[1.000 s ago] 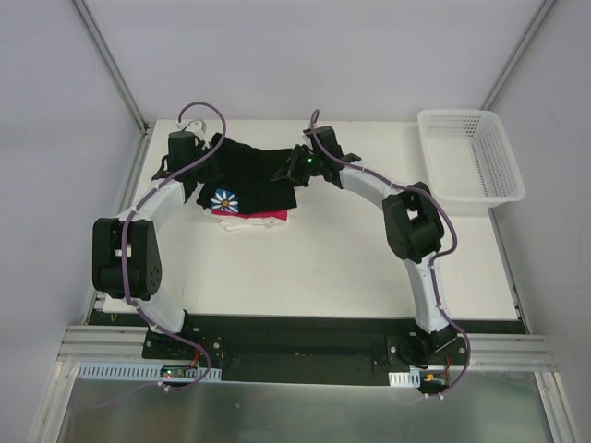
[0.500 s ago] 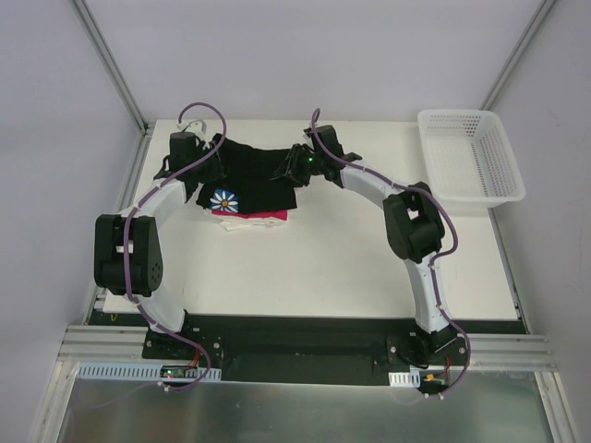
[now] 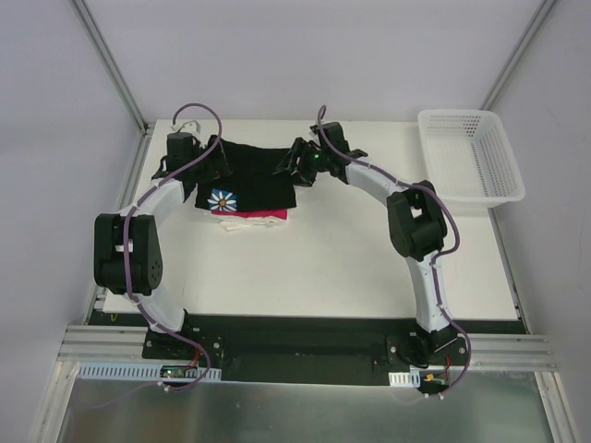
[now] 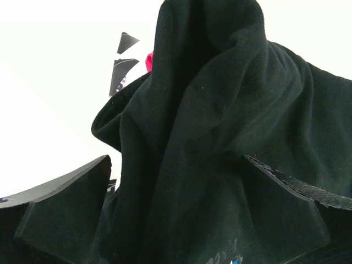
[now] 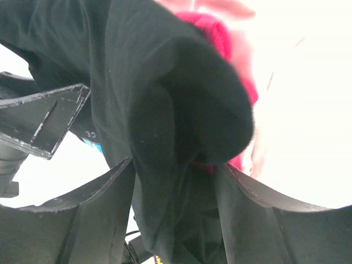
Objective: Fold and stack the t-shirts
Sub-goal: Put the neatly folded tshirt into the corner of the board with both arms
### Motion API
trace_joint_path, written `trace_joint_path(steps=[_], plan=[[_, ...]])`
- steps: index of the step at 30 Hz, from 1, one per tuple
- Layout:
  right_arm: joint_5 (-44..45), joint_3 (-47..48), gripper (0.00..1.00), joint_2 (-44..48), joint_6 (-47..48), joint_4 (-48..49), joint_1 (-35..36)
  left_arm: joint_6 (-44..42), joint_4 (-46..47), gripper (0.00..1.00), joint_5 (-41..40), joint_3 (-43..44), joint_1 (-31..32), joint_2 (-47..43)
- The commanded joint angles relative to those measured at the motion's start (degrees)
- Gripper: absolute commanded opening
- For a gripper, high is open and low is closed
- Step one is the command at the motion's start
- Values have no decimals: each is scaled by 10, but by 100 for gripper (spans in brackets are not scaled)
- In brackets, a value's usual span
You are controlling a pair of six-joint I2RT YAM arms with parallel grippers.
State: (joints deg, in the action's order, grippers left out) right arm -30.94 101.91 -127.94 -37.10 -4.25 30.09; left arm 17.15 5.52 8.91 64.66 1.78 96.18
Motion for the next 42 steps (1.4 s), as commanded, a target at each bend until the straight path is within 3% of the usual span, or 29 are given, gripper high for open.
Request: trace_joint_path(steps=[1, 6, 8, 11, 12, 13, 18, 29, 34, 42], plan=[[4, 63, 61, 6, 45, -43, -43, -7, -5, 99, -29, 10, -6, -51], [10, 149, 62, -12, 97, -113, -88, -31, -31, 99, -62, 36, -13, -88], [11, 159, 57, -8, 106, -133, -96, -45, -37, 99, -72, 45, -13, -106], [14, 157, 23, 12, 113, -137, -103, -67, -53, 99, -99, 73, -14, -129], [14, 154, 5, 20, 113, -136, -100, -69, -67, 99, -97, 91, -14, -135], [11, 149, 1, 32, 111, -136, -97, -66, -71, 99, -90, 98, -14, -148], [8, 131, 1, 59, 101, -111, -53, 7, -57, 99, 78, 114, -12, -147], [-12, 137, 1, 31, 53, -69, 12, 104, 75, 99, 229, 56, 12, -37], [-18, 183, 1, -32, 39, -67, 27, 145, 140, 99, 275, 65, 23, 64], [-31, 289, 1, -160, 13, -64, 13, 153, 158, 99, 291, 108, 26, 177]])
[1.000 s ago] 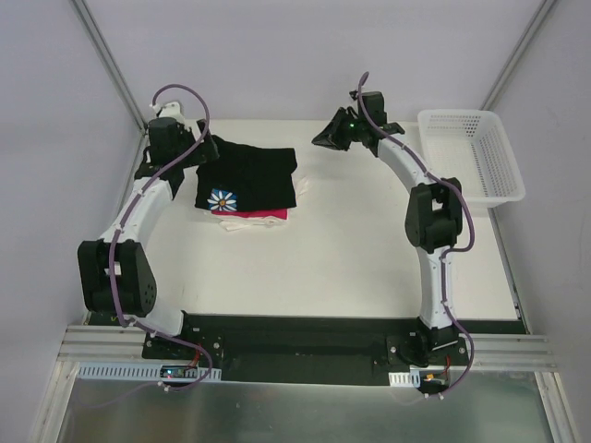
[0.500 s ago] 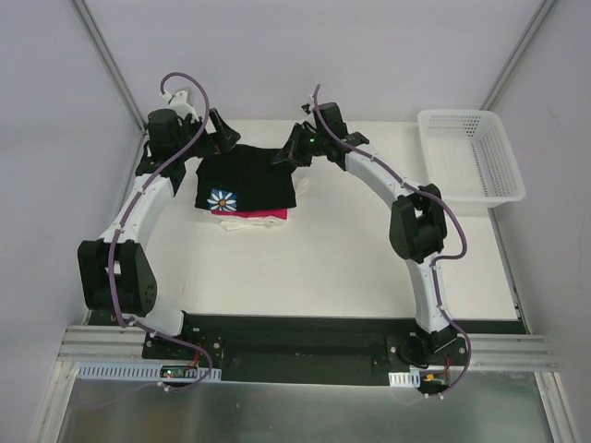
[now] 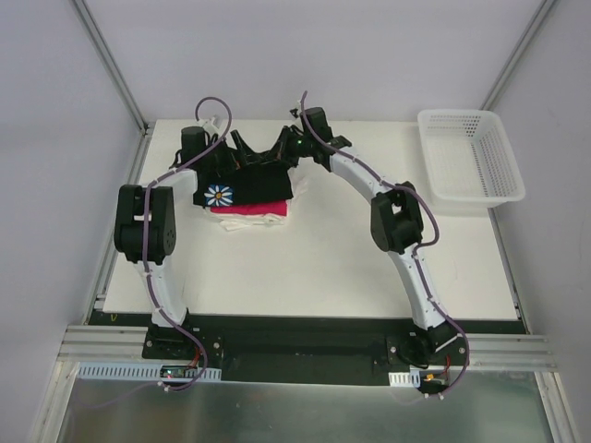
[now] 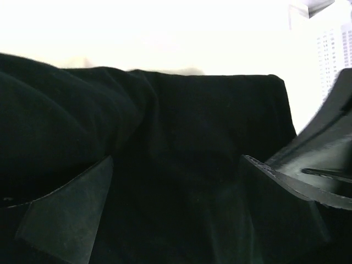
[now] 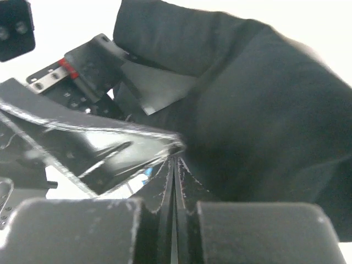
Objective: Fold and stack the t-shirts
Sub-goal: Put the neatly folded tshirt into the corner of the board with both arms
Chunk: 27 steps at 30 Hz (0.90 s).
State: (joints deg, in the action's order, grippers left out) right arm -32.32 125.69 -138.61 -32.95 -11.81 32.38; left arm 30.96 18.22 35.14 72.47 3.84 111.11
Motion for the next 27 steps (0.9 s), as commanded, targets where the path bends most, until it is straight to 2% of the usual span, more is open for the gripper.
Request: trace_joint_path(steps=[1, 4, 9, 13, 20, 27], plan=[[-22, 53, 1, -63, -40, 18, -12, 16, 30, 99, 30, 33, 6, 44], [-39, 19, 1, -84, -60, 47, -23, 15, 28, 99, 36, 41, 5, 65], [-46, -110, 1, -45, -86, 108, -42, 9, 11, 99, 37, 41, 0, 79], [-48, -160, 1, -23, -96, 145, -46, 6, 11, 99, 41, 32, -1, 82], [-49, -160, 1, -2, -90, 152, -50, -6, 0, 99, 38, 20, -2, 58], [-48, -136, 1, 57, -77, 132, -58, -7, -31, 99, 28, 30, -12, -39]])
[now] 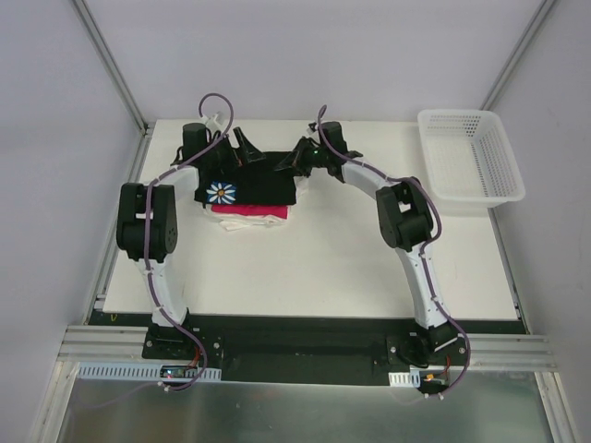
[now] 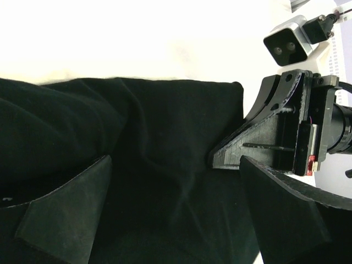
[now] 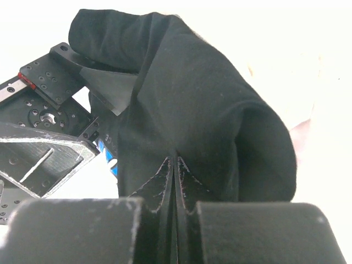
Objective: Fold and stack the t-shirts
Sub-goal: Put the neatly folded tshirt into the corner of the board with both arms
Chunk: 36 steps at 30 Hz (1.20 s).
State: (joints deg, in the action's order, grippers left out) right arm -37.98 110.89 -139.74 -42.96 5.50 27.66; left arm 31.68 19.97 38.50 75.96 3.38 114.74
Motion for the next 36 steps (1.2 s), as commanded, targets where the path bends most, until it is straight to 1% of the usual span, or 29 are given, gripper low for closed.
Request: trace_joint_path(steps=[1, 6, 9, 12, 14, 17, 20, 22, 25, 26, 27, 30, 32, 36], plan=[[11, 13, 1, 75, 27, -45, -9, -17, -55, 99, -6, 0, -8, -87], [17, 16, 1, 111, 35, -52, 11, -28, -79, 99, -15, 9, -8, -162], [17, 26, 1, 110, 31, -52, 30, -54, -92, 99, -47, 2, -9, -190], [9, 64, 1, 89, 19, -52, 52, -71, -98, 99, -60, 1, -13, -193], [10, 106, 1, 65, 17, -73, 70, -70, -100, 99, -60, 2, -17, -185], [11, 138, 1, 36, 12, -85, 93, -71, -100, 99, -63, -3, -21, -174], [10, 141, 1, 18, 6, -81, 114, -69, -99, 99, -67, -5, -28, -163], [7, 124, 1, 12, 7, -77, 122, -68, -99, 99, -67, -6, -30, -158], [1, 49, 1, 16, 2, -45, 130, -71, -97, 99, -64, -6, -30, -149], [-3, 16, 1, 24, -11, -8, 132, -72, -96, 99, -63, -7, -30, -144], [-4, -34, 1, 25, -17, 6, 132, -73, -95, 99, -62, -8, -30, -141], [-15, -118, 1, 32, -40, 61, 134, -72, -88, 99, -60, -9, -30, -124], [-21, -143, 1, 33, -60, 102, 135, -69, -84, 99, -55, -7, -30, -109], [-24, -158, 1, 24, -68, 114, 139, -57, -76, 99, -36, 1, -30, -85]])
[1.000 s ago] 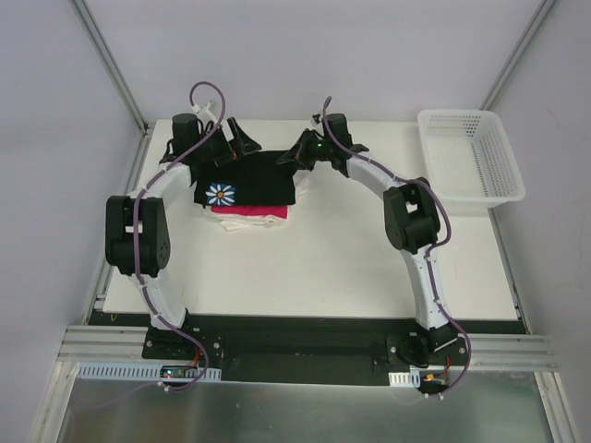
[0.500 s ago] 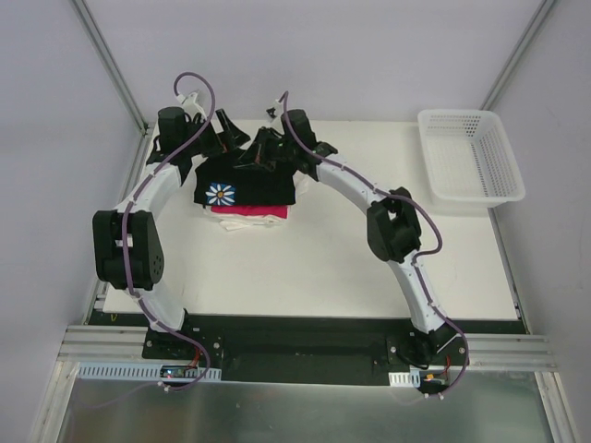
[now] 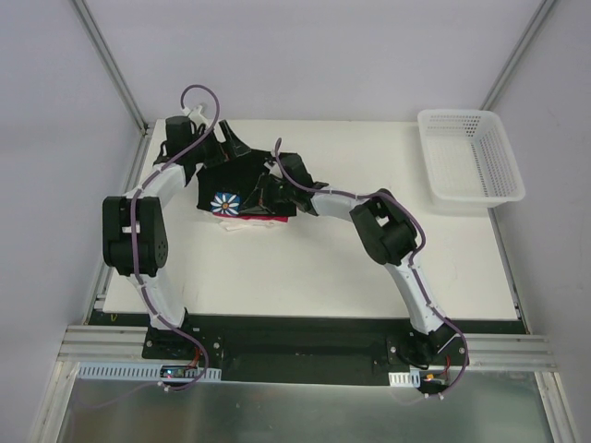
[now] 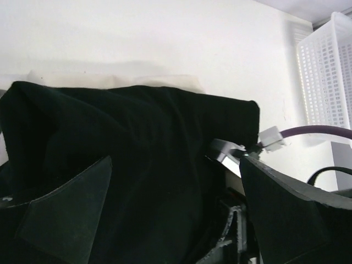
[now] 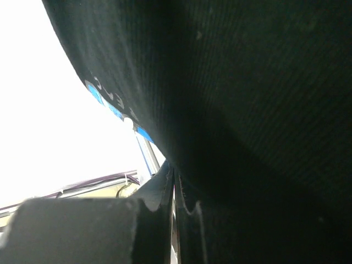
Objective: Fold and stack the t-shirts
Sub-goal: Put the neatly folded tshirt into the corner of the board with both arms
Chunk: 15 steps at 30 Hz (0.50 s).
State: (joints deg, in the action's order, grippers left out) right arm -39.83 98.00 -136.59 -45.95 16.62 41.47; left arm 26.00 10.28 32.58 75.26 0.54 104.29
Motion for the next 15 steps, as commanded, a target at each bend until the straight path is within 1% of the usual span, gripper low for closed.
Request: trace_joint_path(steps=[1, 6, 7, 9, 15], plan=[[-7, -25, 1, -16, -44, 9, 0, 0, 21, 99, 26, 14, -2, 22], [-18, -5, 1, -17, -49, 16, -3, -3, 22, 99, 23, 16, -2, 28], [-19, -2, 1, -15, -48, 15, -8, -2, 22, 99, 21, 15, -13, 28], [-30, 10, 1, -4, -48, 15, -12, -2, 25, 99, 18, 11, -16, 31], [-52, 16, 2, 61, -28, 13, -49, 0, 48, 99, 6, -16, -20, 34]])
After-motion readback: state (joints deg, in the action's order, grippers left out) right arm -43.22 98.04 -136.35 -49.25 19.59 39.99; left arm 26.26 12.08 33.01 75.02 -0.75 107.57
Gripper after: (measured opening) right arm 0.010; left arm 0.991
